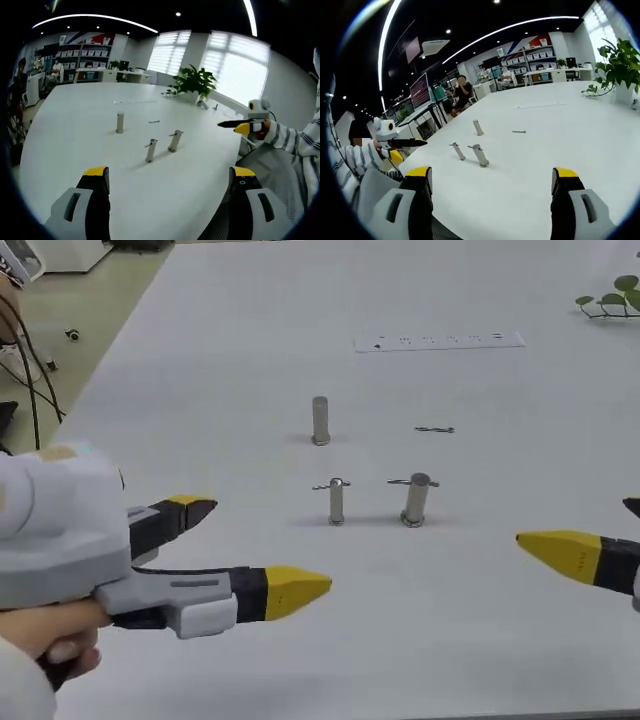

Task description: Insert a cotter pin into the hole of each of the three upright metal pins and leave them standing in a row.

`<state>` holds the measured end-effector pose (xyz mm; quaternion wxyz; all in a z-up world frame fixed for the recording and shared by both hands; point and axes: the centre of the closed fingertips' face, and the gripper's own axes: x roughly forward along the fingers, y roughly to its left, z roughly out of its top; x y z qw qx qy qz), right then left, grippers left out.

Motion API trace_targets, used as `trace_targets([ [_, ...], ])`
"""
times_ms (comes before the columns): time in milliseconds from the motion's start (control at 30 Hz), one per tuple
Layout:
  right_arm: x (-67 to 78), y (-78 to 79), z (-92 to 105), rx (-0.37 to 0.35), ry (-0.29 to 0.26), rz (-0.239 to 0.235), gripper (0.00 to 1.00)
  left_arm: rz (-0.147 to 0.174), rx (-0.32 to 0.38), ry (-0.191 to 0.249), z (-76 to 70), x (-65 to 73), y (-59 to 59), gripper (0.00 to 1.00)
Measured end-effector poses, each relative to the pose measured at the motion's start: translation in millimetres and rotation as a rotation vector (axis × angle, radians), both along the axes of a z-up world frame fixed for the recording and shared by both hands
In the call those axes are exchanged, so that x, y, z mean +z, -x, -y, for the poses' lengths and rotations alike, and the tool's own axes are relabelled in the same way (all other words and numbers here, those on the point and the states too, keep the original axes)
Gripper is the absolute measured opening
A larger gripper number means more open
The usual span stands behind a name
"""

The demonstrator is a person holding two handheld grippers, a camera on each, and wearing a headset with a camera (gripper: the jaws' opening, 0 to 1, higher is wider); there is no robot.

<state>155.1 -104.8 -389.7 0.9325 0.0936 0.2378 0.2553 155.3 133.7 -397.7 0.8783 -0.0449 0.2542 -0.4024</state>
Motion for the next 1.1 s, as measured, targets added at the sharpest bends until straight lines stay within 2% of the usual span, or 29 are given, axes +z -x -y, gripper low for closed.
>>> trace_targets([
  [233, 3.2, 1.9, 6.2, -0.011, -0.007, -0.001, 0.98, 0.017, 0.02, 0.003, 2.9, 9.0, -16.8, 0.99],
  [433, 9.5, 0.5, 14.8, -0.026, -0.01, 0.02, 0.98, 0.034, 0.088, 0.015, 1.4, 20.0, -41.7, 0.97],
  [533, 10.4, 1.3, 17.1, -0.028, -0.019, 0.026, 0.98, 0.042, 0.121, 0.04, 1.7, 28.9, -54.3, 0.97],
  [567, 10.1, 1.8, 17.6, -0.027, -0.022, 0.025, 0.98, 0.044, 0.125, 0.041, 1.7, 29.9, -56.3, 0.97],
  [667, 9.0, 3.0, 20.8, -0.03, -0.03, 0.023, 0.98, 0.07, 0.155, 0.013, 0.2, 34.9, -73.2, 0.96],
  [833, 7.6, 3.9, 25.2, -0.025, -0.031, 0.01, 0.97, 0.081, 0.181, 0.031, 4.1, 42.7, -95.4, 0.92],
  [1000, 8.5, 3.2, 28.5, -0.019, -0.052, -0.001, 0.96, 0.057, 0.176, -0.014, 8.6, 35.6, -115.6, 0.87],
  [1100, 9.0, 2.3, 29.6, -0.021, -0.071, -0.004, 0.96, 0.056, 0.167, -0.051, 11.5, 31.1, -126.3, 0.84],
])
